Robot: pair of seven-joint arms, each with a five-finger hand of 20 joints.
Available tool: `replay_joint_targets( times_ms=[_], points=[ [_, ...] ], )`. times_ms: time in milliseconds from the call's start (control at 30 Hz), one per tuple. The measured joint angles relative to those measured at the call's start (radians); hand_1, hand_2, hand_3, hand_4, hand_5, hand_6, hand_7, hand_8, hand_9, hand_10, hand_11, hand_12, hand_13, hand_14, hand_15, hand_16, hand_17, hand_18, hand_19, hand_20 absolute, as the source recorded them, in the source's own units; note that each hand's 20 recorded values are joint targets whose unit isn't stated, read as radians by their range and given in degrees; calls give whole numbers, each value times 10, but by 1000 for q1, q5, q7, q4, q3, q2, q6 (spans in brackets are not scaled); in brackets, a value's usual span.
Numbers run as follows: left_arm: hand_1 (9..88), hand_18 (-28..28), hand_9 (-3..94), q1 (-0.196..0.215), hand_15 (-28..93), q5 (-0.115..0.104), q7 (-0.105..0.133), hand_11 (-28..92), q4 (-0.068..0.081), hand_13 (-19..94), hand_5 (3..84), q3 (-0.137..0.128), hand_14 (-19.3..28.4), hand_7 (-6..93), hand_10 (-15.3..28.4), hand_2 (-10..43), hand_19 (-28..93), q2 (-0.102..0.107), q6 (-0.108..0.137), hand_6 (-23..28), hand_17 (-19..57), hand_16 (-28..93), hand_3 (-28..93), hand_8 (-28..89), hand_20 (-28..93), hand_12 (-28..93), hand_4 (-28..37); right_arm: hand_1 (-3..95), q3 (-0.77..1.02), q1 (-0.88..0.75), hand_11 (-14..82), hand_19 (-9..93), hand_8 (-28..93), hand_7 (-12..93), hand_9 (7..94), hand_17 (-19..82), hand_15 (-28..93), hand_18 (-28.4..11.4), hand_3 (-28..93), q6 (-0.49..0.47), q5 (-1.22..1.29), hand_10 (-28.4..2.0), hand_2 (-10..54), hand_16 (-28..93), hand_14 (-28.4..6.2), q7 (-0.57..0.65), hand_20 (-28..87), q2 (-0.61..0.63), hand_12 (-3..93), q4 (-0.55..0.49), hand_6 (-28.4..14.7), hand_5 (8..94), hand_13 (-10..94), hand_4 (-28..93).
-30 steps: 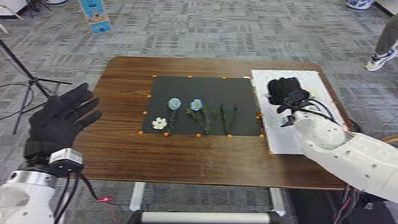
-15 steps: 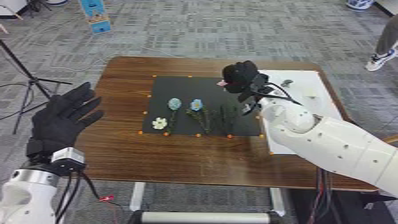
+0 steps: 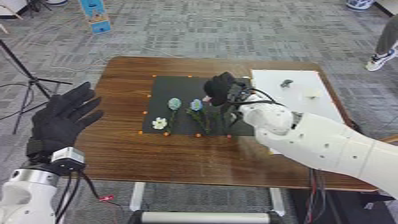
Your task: Arrange flowers
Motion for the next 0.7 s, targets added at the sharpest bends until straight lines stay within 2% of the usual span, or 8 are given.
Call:
replay_joint_targets(
  times_ms=[700],
  points=[
    [198,221,266,-2,272,0,4,207,0,217,346,7,134,201,116,-46,439,-1,2,40,-101,34,720,-93,117,182,-283,515,-5,-6,329,804,-24,543,806,325,901,-186,811,-48,-87,-53,-95,360,-60,50,516,-55,473,64,27,690,726,-283]
  ],
)
